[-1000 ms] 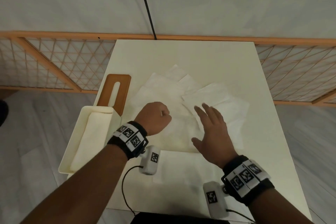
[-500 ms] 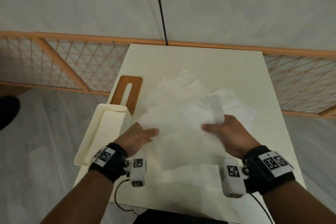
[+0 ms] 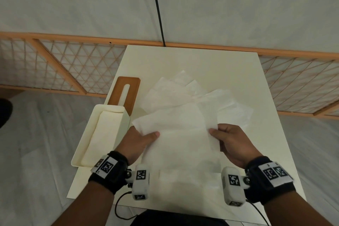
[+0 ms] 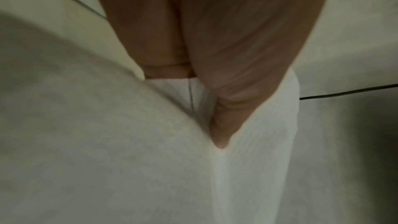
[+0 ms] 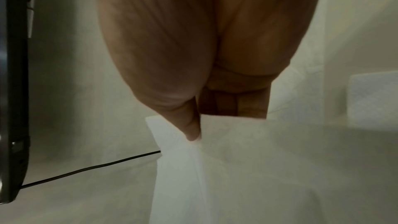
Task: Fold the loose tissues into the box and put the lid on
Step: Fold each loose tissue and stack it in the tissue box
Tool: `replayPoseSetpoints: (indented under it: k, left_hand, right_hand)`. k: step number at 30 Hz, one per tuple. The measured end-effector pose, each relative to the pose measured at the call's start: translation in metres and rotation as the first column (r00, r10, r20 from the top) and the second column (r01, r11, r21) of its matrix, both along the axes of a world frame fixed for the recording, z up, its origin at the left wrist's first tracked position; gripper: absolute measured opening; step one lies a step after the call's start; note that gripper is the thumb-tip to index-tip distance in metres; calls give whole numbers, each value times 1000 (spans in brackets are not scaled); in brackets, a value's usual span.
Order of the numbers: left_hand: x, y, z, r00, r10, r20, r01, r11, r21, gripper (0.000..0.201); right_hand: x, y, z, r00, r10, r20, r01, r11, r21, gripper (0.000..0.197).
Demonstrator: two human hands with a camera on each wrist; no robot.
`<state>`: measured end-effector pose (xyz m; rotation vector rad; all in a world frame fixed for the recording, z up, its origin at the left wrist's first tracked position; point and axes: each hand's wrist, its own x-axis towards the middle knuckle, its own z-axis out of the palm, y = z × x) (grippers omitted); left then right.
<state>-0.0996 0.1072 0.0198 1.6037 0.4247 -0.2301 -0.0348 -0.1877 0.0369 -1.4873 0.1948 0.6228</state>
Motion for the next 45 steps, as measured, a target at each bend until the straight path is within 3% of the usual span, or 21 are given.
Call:
replayPoseSetpoints:
  k: [3,7,11,16,20,22,25,28,29,31,33,36,39,41,43,45]
  left_hand:
    - [0,-4,-1,997,71,-15,-70,994,84,33]
    - [-2,2,-5,990,135,-52,-126,980,151,37]
    - [-9,17,-5,979,188,-80,-160,950,268,28]
    - [-26,30,0,975,202,-97,-182,966,185,38]
    - [-32,32,2,982,165,-95,-127,941,315,28]
    - [-34,33,2,981,162,-105,-106,907,408,33]
    - [-34,35,10,988,104,-117,-44,904,426,59]
    - [-27,28,23,993,35,-109,17,897,441,62]
    - [-23,25,27,994,46,-101,3,899,438,59]
    - [-16,15,38,997,48,-57,-20,912,411,65]
    - [-9,5,55,998,-5,-57,25,936,350,59]
    - [-1,1,75,999,-52,-2,51,977,206,37]
    - [6,6,76,998,-52,24,48,988,148,51]
    - [8,6,75,998,-62,21,62,998,-8,43]
    - [7,7,73,998,-62,-12,59,984,-168,41]
    - [5,9,65,997,-76,-29,68,975,-210,41]
  right_hand:
    - [-1,2,-9,1000,-1,4,1,1000,-29,19]
    - [4,0,-23,999,-32,17,33,997,-68,17]
    - [21,1,-40,996,-82,19,83,988,-133,14]
    - [46,5,-67,985,-172,31,173,931,-322,11]
    - [51,9,-83,986,-162,33,157,859,-488,15]
    - [53,8,-92,990,-141,29,133,824,-550,22]
    - [57,3,-97,999,-46,29,54,749,-660,39]
    - [59,0,-85,990,57,127,54,687,-725,70]
    - [56,2,-75,978,73,197,89,705,-704,76]
    - [47,12,-50,968,82,237,68,826,-560,67]
    - [34,24,-24,985,160,68,-133,945,-299,59]
    - [18,31,-7,951,286,-117,-276,957,95,76]
    - [8,29,4,962,257,-89,-218,925,311,77]
    - [5,28,17,984,176,-18,-158,918,363,61]
    - [5,27,30,996,84,42,-93,947,307,41]
    - [5,22,34,995,40,96,-62,969,239,27]
